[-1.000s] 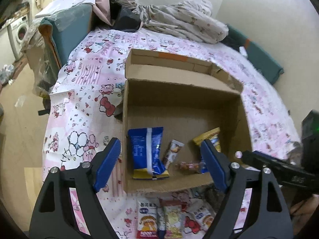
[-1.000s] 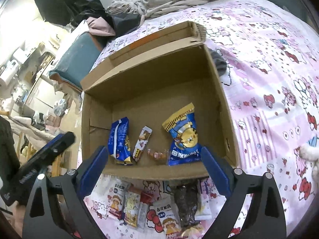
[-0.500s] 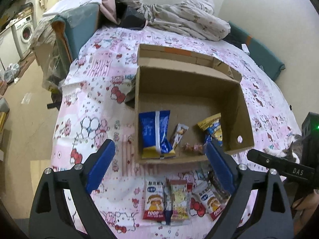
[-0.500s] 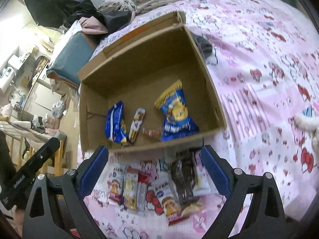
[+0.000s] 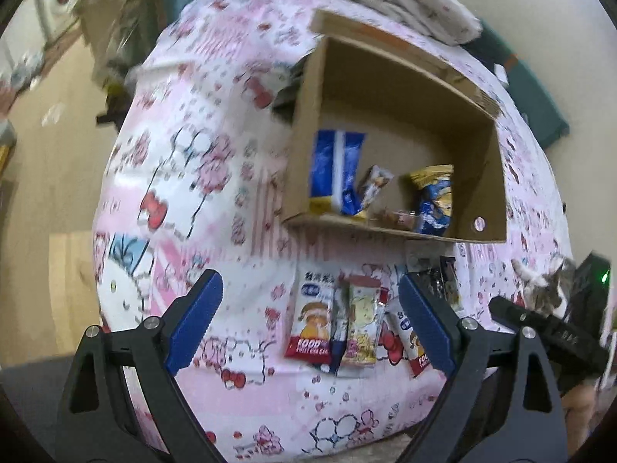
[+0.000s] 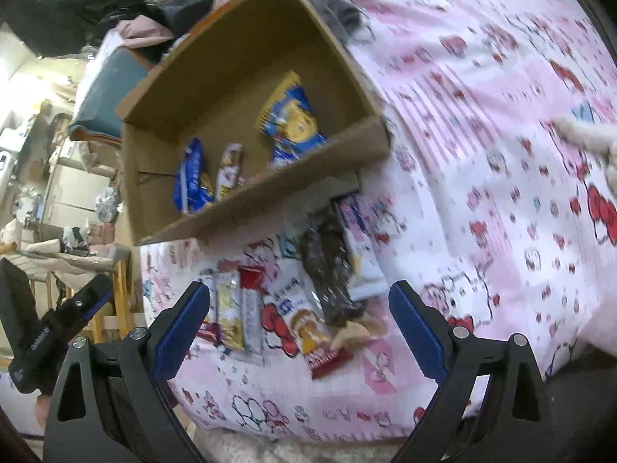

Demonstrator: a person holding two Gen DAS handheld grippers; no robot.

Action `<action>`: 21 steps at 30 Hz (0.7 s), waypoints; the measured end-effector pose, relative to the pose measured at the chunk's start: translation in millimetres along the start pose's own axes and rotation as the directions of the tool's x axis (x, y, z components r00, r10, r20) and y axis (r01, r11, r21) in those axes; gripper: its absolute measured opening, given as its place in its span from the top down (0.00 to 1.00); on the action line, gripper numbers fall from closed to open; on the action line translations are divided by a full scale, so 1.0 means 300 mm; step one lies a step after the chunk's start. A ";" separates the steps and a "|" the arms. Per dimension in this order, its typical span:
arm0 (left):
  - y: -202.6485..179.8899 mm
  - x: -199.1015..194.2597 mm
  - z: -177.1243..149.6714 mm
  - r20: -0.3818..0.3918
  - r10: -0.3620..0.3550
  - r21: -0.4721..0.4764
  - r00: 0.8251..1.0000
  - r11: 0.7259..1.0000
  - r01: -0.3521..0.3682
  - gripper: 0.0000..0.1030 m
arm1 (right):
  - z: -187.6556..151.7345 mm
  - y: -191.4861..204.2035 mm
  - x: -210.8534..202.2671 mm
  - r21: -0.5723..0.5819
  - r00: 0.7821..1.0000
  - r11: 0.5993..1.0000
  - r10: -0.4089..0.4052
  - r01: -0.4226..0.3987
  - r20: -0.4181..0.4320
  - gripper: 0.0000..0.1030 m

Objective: Organize snacks
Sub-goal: 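Withdraw both open tools from the box toward the remaining snacks, then grasp the white rice-cake bag with the left tool while the right tool grasps the purple-labelled bar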

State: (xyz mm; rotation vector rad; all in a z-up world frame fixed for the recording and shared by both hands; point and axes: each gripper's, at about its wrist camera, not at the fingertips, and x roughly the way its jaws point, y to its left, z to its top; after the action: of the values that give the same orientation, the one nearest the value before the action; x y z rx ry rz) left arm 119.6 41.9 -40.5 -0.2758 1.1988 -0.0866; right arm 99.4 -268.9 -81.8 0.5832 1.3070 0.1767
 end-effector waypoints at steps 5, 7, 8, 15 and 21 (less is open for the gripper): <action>0.047 0.064 -0.023 -0.087 0.037 -0.042 0.995 0.998 -0.041 0.12 | -0.001 -0.005 0.031 0.022 1.000 1.000 0.002 -0.002 -0.028 0.07; 0.054 0.106 -0.038 -0.134 0.047 -0.048 0.990 0.997 -0.054 0.12 | 0.000 -0.002 0.035 0.023 1.000 1.000 0.001 -0.001 -0.028 0.07; 0.053 0.129 -0.048 -0.155 0.049 -0.046 0.987 0.997 -0.057 0.12 | 0.001 -0.003 0.037 0.027 1.000 1.000 0.004 -0.003 -0.028 0.07; -0.022 0.296 -0.104 -0.285 0.061 0.035 0.957 0.998 -0.053 0.36 | 0.018 -0.031 0.028 0.069 1.000 0.998 0.015 -0.013 -0.020 0.07; -0.089 0.363 -0.135 -0.315 0.109 0.158 0.943 0.986 -0.061 0.74 | 0.027 -0.065 0.012 0.099 1.000 0.995 0.015 -0.014 -0.013 0.07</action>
State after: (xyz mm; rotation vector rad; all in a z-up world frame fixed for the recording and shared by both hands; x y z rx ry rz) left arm 123.9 -13.5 -145.8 -0.0806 1.5215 -0.1484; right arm 104.1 -286.3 -93.3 0.6769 1.3304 0.1288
